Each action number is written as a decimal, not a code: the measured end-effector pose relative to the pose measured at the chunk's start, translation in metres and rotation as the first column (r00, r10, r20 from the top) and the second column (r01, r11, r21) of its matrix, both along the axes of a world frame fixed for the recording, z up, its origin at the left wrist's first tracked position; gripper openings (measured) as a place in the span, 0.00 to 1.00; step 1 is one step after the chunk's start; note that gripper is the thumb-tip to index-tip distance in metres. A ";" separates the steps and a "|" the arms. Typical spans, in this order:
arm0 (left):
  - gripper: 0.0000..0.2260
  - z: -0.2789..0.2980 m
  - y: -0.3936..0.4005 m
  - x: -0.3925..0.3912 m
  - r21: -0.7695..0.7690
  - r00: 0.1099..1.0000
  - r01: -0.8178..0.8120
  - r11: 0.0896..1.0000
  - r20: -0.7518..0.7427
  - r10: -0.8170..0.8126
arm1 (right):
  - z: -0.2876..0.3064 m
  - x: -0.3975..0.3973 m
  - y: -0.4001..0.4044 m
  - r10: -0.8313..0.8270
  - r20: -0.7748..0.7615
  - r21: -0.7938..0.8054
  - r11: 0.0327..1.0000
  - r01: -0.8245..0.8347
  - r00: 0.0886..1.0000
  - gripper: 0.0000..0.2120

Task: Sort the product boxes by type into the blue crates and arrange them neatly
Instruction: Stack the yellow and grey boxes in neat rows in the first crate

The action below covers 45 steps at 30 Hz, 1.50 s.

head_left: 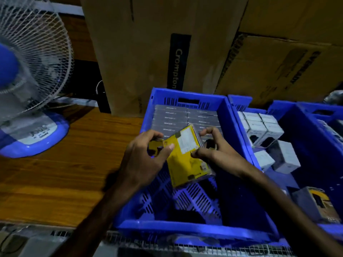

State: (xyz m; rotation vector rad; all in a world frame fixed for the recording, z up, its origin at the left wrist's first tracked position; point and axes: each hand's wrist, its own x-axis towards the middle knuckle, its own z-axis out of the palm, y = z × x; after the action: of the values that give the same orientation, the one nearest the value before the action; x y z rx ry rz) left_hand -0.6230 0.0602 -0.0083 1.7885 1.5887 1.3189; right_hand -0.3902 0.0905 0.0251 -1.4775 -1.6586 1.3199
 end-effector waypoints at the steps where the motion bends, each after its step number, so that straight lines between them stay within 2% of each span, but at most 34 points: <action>1: 0.21 0.002 -0.001 0.002 0.010 0.999 0.050 0.999 -0.018 -0.050 | 0.005 -0.002 -0.004 -0.048 -0.026 0.022 0.999 0.048 0.999 0.23; 3: 0.26 0.005 -0.005 0.006 0.022 0.978 0.194 0.981 -0.079 -0.191 | 0.009 -0.008 -0.009 -0.153 -0.065 0.042 0.987 0.156 0.986 0.25; 6: 0.37 0.004 -0.017 0.015 0.024 0.900 0.396 0.918 -0.211 -0.383 | 0.008 -0.020 -0.013 -0.323 -0.101 0.053 0.943 0.329 0.941 0.29; 8: 0.40 0.000 -0.022 0.019 0.064 0.873 0.408 0.911 -0.321 -0.368 | 0.005 -0.029 -0.013 -0.395 -0.110 0.023 0.917 0.399 0.912 0.32; 11: 0.33 -0.001 -0.017 0.017 0.095 0.883 0.326 0.941 -0.387 -0.267 | 0.002 -0.045 -0.016 -0.419 -0.181 -0.034 0.907 0.420 0.890 0.30; 13: 0.29 0.001 -0.013 0.013 0.071 0.922 0.298 0.952 -0.280 -0.267 | 0.002 -0.048 -0.020 -0.411 -0.250 -0.037 0.909 0.416 0.877 0.24; 16: 0.22 0.002 -0.009 0.007 0.013 0.963 0.262 0.965 0.055 -0.262 | 0.004 -0.034 -0.024 -0.355 -0.340 0.055 0.917 0.395 0.871 0.16; 19: 0.22 -0.001 -0.005 0.003 -0.028 0.942 0.254 0.967 0.234 -0.241 | 0.001 -0.012 -0.027 -0.317 -0.200 0.297 0.882 0.366 0.927 0.15; 23: 0.19 0.000 -0.006 0.003 -0.059 0.900 0.293 0.954 0.352 -0.255 | 0.007 0.007 -0.033 -0.198 0.027 0.480 0.862 0.160 0.980 0.21; 25: 0.19 0.001 -0.005 0.003 -0.059 0.883 0.329 0.942 0.372 -0.285 | 0.014 0.010 -0.038 -0.153 0.181 0.573 0.819 0.022 0.971 0.21; 27: 0.20 0.002 -0.004 0.001 -0.057 0.857 0.359 0.932 0.416 -0.305 | 0.021 0.009 -0.039 -0.156 0.373 0.629 0.767 -0.126 0.914 0.23; 31: 0.21 0.003 -0.004 -0.001 -0.039 0.825 0.400 0.916 0.451 -0.341 | 0.038 0.004 -0.033 -0.110 0.570 0.602 0.730 -0.323 0.814 0.27; 35: 0.22 0.002 -0.005 0.000 -0.025 0.812 0.431 0.902 0.447 -0.376 | 0.050 0.005 -0.025 -0.054 0.658 0.550 0.716 -0.430 0.751 0.24; 39: 0.24 -0.002 -0.003 -0.002 0.057 0.877 0.310 0.949 0.370 -0.308 | 0.049 0.017 -0.018 -0.098 0.701 0.555 0.697 -0.454 0.706 0.22; 42: 0.25 -0.008 -0.002 0.000 0.033 0.912 0.231 0.972 0.341 -0.228 | 0.047 0.035 -0.010 -0.120 0.763 0.504 0.726 -0.468 0.635 0.22; 45: 0.24 -0.009 -0.003 0.004 0.021 0.953 0.192 0.981 0.236 -0.191 | 0.041 0.054 -0.005 -0.119 0.825 0.442 0.745 -0.499 0.553 0.19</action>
State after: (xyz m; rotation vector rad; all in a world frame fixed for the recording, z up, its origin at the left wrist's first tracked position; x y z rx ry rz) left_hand -0.6185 0.0574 -0.0170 1.6652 1.2557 1.3783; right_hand -0.3365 0.0852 0.0664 -1.5281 -2.5836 -0.0844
